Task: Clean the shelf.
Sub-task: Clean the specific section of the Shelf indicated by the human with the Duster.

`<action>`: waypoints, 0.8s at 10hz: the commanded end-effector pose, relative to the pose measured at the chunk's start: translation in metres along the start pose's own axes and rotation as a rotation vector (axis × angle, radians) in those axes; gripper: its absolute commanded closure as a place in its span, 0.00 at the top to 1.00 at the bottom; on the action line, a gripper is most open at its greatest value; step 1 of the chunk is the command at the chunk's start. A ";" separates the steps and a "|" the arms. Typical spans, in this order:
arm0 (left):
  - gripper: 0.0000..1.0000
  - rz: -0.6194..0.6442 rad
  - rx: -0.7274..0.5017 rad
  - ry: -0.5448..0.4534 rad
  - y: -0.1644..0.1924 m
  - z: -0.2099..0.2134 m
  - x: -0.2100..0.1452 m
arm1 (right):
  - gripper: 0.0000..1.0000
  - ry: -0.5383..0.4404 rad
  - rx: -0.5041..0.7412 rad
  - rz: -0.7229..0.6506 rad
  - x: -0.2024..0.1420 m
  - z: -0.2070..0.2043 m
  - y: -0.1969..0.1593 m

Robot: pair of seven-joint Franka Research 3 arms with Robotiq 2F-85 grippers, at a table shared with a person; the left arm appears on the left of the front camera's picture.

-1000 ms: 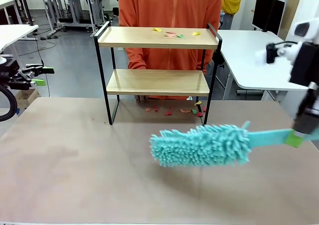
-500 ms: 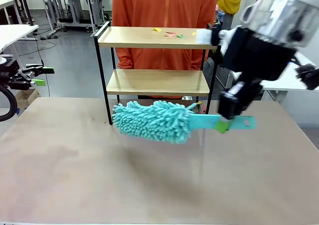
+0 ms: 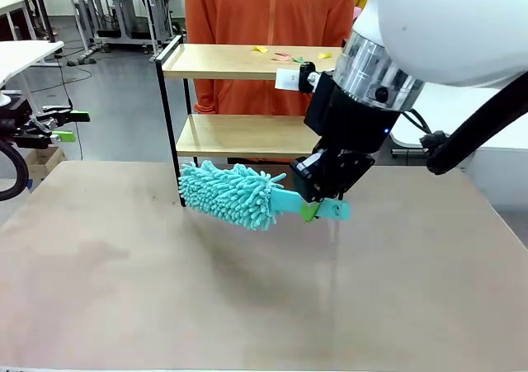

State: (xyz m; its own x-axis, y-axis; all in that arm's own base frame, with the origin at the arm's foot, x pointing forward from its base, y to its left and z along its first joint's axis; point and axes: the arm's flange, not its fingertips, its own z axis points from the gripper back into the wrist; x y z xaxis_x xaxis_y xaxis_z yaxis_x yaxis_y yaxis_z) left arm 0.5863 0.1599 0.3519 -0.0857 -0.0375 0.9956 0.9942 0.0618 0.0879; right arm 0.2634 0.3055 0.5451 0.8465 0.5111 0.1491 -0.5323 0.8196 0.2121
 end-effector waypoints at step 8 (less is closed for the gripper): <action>1.00 -0.003 -0.001 0.001 0.000 0.001 0.002 | 0.13 -0.025 -0.067 -0.243 0.029 -0.042 0.054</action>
State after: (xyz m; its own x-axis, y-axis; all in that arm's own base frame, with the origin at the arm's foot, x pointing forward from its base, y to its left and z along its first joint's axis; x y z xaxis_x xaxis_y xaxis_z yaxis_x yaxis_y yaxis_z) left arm 0.5863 0.1599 0.3520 -0.0858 -0.0375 0.9956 0.9942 0.0618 0.0880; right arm 0.2559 0.3568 0.5170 0.9176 0.3844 0.1012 -0.3974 0.8935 0.2093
